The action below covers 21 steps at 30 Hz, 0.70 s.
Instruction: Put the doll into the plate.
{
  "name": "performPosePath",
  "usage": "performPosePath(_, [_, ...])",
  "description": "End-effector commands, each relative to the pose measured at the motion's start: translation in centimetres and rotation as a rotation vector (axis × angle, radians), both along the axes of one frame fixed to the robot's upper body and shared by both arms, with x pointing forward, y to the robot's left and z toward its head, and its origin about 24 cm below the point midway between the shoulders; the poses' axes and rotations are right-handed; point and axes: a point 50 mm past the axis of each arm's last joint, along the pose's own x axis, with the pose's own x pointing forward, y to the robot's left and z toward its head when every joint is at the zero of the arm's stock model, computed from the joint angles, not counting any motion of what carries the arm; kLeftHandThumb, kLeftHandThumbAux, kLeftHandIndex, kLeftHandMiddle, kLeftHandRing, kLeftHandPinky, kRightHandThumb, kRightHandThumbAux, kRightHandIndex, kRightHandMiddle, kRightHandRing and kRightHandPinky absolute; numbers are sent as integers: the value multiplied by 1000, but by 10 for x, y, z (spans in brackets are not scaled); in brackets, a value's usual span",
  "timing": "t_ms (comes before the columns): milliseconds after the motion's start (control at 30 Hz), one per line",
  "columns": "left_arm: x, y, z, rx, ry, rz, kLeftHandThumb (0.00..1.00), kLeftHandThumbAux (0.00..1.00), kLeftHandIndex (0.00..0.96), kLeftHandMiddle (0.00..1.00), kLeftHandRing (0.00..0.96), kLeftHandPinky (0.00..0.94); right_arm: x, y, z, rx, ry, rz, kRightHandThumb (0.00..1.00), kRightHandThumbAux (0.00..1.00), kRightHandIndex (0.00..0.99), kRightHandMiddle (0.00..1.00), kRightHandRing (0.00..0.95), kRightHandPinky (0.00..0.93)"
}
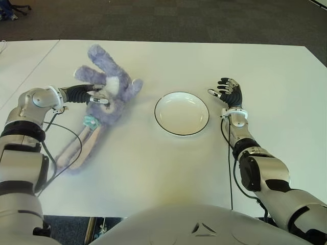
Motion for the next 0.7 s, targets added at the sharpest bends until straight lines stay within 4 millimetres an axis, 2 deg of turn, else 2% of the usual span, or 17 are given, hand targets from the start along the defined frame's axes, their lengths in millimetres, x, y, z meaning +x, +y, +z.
performPosePath(33, [-50,-14,-56,162,273,-177,0,417,0,0,59,110,-79,9,-95,106,407,-47,0,858,266,318,326,312])
performPosePath(133, [-55,-18,-57,209,250,-186,0,455,3,0,5,10,-79,9,-94,106,404,-55,0,855,265,315,323,307])
performPosePath(233, [-57,-20,-61,223,229,-171,0,518,16,0,0,0,-79,8,-94,107,406,-64,0,837,260,310,320,314])
performPosePath(300, [-63,-24,-71,222,218,-161,0,524,16,0,0,0,-78,8,-94,110,409,-66,0,835,261,311,321,320])
performPosePath(400, [-85,-25,-109,236,175,-80,0,518,2,0,0,0,-78,7,-94,93,412,-68,0,825,261,313,325,325])
performPosePath(467, [-89,-27,-115,242,140,-55,14,513,0,0,0,0,-78,7,-94,80,412,-67,0,820,260,312,324,321])
performPosePath(600, [-87,-49,-113,236,62,-77,106,487,0,0,0,0,-79,6,-94,71,408,-72,0,816,257,310,325,333])
performPosePath(700, [-93,-78,-117,214,19,-126,169,468,0,0,0,0,-79,5,-94,81,407,-79,0,826,256,313,326,334])
